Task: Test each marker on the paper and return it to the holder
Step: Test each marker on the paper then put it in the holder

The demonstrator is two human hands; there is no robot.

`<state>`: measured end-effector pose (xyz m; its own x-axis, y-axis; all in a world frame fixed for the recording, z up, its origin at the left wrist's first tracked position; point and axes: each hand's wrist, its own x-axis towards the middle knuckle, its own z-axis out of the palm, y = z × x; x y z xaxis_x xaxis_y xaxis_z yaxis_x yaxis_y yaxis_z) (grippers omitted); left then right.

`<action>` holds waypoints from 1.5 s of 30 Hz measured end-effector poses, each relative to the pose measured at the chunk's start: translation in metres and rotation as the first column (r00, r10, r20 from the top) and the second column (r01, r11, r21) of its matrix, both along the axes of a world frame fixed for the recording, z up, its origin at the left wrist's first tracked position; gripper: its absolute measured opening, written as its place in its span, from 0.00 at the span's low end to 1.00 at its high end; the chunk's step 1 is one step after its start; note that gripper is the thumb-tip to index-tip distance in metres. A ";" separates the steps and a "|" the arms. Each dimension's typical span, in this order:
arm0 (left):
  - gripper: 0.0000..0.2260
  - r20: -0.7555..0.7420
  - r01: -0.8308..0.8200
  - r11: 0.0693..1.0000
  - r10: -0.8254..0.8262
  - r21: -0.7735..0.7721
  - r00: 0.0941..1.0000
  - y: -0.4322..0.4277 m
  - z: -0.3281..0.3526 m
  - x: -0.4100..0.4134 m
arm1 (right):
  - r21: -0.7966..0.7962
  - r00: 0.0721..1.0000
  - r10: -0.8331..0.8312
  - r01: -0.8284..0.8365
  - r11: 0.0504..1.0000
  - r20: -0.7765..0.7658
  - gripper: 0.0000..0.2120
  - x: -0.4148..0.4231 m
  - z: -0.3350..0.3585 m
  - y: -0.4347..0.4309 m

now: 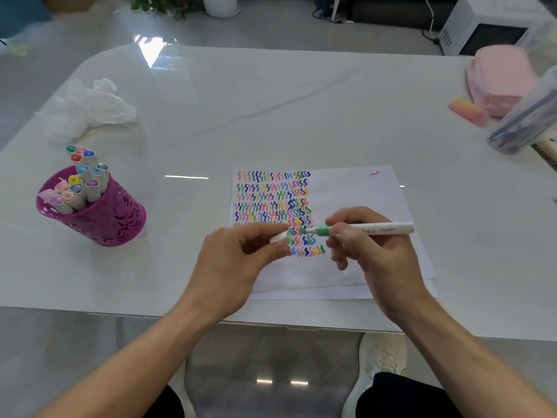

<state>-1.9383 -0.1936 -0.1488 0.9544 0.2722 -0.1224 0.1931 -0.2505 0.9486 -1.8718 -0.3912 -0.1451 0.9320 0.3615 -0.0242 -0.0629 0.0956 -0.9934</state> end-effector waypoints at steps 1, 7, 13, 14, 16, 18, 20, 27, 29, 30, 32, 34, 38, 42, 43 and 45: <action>0.11 -0.015 0.005 1.000 -0.005 -0.008 1.000 0.001 -0.001 0.001 | 0.001 1.000 0.014 -0.014 1.000 0.000 0.05 0.000 0.001 0.001; 0.07 -0.032 0.056 0.998 -0.056 -0.014 0.998 -0.004 0.005 -0.002 | -0.034 0.998 0.052 -0.051 0.998 0.031 0.04 -0.005 0.004 0.003; 0.09 0.017 0.104 0.992 -0.105 0.078 0.994 -0.002 0.008 -0.001 | -0.065 0.998 0.059 -0.057 0.996 0.029 0.04 -0.004 0.004 0.003; 0.09 0.034 0.121 0.988 -0.125 0.093 0.992 -0.003 0.009 -0.001 | -0.071 0.997 0.067 -0.065 0.995 0.027 0.04 -0.005 0.003 0.004; 0.09 0.053 0.143 0.982 -0.151 0.125 0.987 -0.005 0.009 -0.002 | -0.080 0.996 0.083 -0.080 0.994 0.024 0.02 -0.007 0.002 0.004; 0.08 0.056 0.154 0.973 -0.166 0.174 0.984 -0.006 0.009 -0.003 | -0.072 0.996 0.081 -0.080 0.994 0.021 0.03 -0.007 0.001 0.005; 0.08 0.067 0.155 0.964 -0.173 0.218 0.983 -0.006 0.008 -0.003 | -0.062 0.997 0.077 -0.076 0.995 0.016 0.05 -0.006 0.003 0.004; 0.09 0.114 0.149 0.942 -0.190 0.299 0.975 -0.005 0.006 -0.006 | -0.026 0.994 0.102 -0.103 0.994 -0.040 0.08 -0.008 0.008 0.006; 0.08 0.122 0.136 0.941 -0.181 0.309 0.976 -0.006 0.007 -0.006 | -0.019 0.994 0.106 -0.107 0.994 -0.040 0.09 -0.007 0.008 0.007; 0.07 0.126 0.130 0.941 -0.176 0.312 0.976 -0.007 0.007 -0.007 | -0.015 0.993 0.109 -0.109 0.994 -0.041 0.09 -0.008 0.008 0.007; 0.06 0.137 0.121 0.943 -0.171 0.311 0.976 -0.008 0.008 -0.008 | -0.005 0.993 0.112 -0.113 0.994 -0.043 0.10 -0.009 0.008 0.007; 0.06 0.135 0.128 0.944 -0.176 0.306 0.975 -0.009 0.009 -0.009 | 0.003 0.992 0.117 -0.117 0.993 -0.045 0.10 -0.010 0.007 0.007; 0.06 0.109 0.156 0.954 -0.189 0.255 0.976 -0.005 0.012 -0.007 | 0.011 0.992 0.116 -0.116 0.993 -0.054 0.11 -0.010 0.008 0.008; 0.04 0.125 0.093 0.977 -0.119 0.192 0.985 0.001 0.018 -0.003 | -0.005 0.993 0.098 -0.099 0.995 -0.065 0.11 -0.010 0.008 0.015; 0.04 0.151 0.060 0.987 -0.083 0.151 0.985 0.003 0.021 -0.003 | -0.011 0.993 0.095 -0.096 0.995 -0.076 0.12 -0.010 0.007 0.016; 0.05 0.206 -0.018 0.999 0.008 0.045 0.979 0.009 0.030 -0.002 | -0.051 0.993 0.068 -0.073 0.996 -0.095 0.14 -0.010 0.005 0.017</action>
<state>-1.9400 -0.1850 -0.1186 0.9543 0.2855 0.0888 -0.0009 -0.2942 0.9557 -1.8819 -0.3740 -0.1399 0.8971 0.4218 -0.1313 -0.1603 0.0338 -0.9865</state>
